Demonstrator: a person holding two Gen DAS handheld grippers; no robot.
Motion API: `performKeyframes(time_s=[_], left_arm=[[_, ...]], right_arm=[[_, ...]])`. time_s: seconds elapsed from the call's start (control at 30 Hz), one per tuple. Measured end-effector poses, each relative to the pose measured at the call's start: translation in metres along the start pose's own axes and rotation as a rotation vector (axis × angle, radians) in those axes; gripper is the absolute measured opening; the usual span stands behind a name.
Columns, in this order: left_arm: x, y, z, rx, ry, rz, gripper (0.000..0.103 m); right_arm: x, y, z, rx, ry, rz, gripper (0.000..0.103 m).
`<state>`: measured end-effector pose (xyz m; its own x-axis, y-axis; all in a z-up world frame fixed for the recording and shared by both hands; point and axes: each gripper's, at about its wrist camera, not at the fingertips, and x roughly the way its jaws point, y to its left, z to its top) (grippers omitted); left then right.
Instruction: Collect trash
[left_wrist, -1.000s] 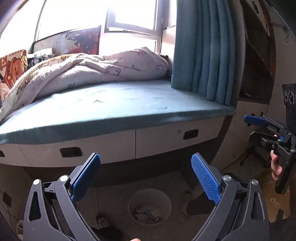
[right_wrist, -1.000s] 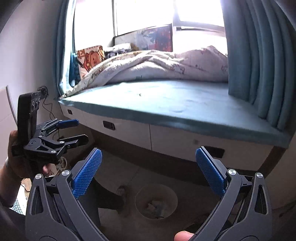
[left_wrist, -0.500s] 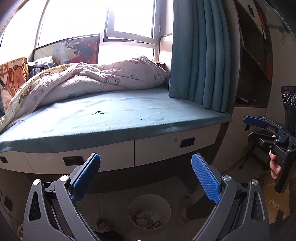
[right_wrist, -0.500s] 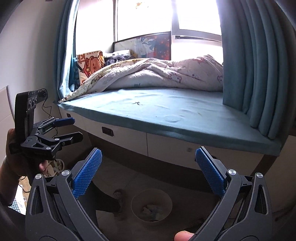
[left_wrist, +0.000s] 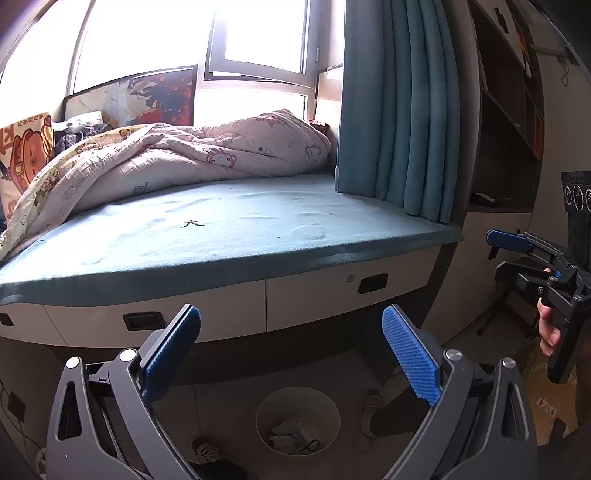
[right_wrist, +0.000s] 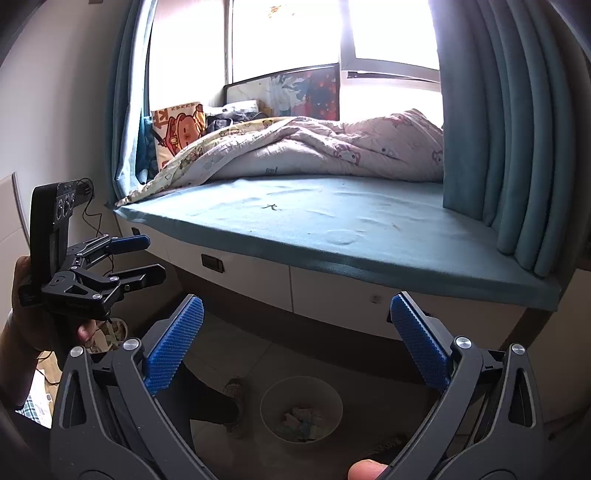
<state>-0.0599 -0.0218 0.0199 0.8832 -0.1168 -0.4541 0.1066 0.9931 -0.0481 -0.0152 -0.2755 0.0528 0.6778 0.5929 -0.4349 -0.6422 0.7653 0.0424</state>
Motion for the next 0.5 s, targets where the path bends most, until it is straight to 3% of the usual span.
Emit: performKeyframes(time_s=[0.1,0.3,0.5], left_arm=[[-0.001,-0.001,0.001,0.002,-0.004,-0.023,0.097],[0.005,-0.002,0.0,-0.004,0.009,0.031,0.097],[0.009,0.001,0.0,-0.019,0.017,0.031,0.097]], right_arm=[[0.001,-0.002,-0.002,0.007,0.003,-0.001,0.098],[0.002,-0.001,-0.004,0.013,0.008,0.0,0.098],[0.003,-0.005,-0.007,0.023,0.013,-0.005,0.098]])
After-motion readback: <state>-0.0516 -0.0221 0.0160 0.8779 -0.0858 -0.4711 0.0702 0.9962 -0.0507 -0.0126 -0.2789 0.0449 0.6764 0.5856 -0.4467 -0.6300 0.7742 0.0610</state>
